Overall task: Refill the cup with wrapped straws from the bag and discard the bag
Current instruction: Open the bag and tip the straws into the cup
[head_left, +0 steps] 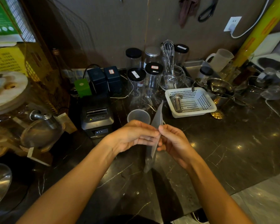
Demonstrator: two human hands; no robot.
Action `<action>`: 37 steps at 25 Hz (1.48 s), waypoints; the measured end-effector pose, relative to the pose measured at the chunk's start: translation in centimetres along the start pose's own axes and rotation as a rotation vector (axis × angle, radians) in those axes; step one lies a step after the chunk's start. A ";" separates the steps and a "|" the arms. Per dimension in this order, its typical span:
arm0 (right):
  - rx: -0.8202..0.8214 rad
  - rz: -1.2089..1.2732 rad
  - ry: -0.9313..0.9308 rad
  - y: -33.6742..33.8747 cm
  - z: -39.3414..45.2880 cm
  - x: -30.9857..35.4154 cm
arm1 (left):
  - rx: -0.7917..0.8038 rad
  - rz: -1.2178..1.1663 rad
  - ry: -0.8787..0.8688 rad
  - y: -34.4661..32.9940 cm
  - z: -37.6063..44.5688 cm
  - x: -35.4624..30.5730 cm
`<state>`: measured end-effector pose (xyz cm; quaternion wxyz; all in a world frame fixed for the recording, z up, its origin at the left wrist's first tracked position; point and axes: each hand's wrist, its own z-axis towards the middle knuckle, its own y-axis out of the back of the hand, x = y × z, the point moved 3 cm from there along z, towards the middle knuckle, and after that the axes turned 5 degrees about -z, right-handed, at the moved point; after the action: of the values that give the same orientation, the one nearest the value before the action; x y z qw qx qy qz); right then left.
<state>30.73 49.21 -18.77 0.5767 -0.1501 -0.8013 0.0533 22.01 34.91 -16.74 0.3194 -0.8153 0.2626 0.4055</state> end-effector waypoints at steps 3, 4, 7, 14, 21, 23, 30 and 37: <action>0.012 -0.018 -0.001 0.4 -0.1 0.1 | -0.003 -0.041 0.023 -0.1 0.0 0.2; 0.016 -0.013 0.000 0.6 -0.2 0.2 | -0.008 -0.048 0.024 0.0 0.1 0.2; -0.016 -0.052 0.006 0.9 -0.1 0.4 | -0.062 -0.039 0.000 0.1 0.2 0.2; -0.303 -0.291 -0.019 1.2 -0.3 1.3 | -0.307 0.069 -0.124 1.3 -0.1 0.1; -0.641 -0.686 -0.007 3.9 -2.0 3.0 | -0.624 0.288 -0.359 4.2 -1.4 -1.2; -0.606 -0.923 -0.066 3.4 -2.1 3.7 | -0.603 0.338 -0.361 3.9 -1.2 -1.1; -0.491 -1.181 0.019 1.3 -0.3 4.2 | -0.434 0.426 -0.370 1.4 -0.2 -0.7; -0.603 -1.005 -0.007 3.9 -0.8 4.7 | -0.715 0.566 -0.398 5.5 -1.0 -1.2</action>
<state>30.82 54.24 -15.20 0.4605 0.0910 -0.7557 -0.4568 18.10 30.80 -16.95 -0.0587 -0.6773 0.2521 0.6887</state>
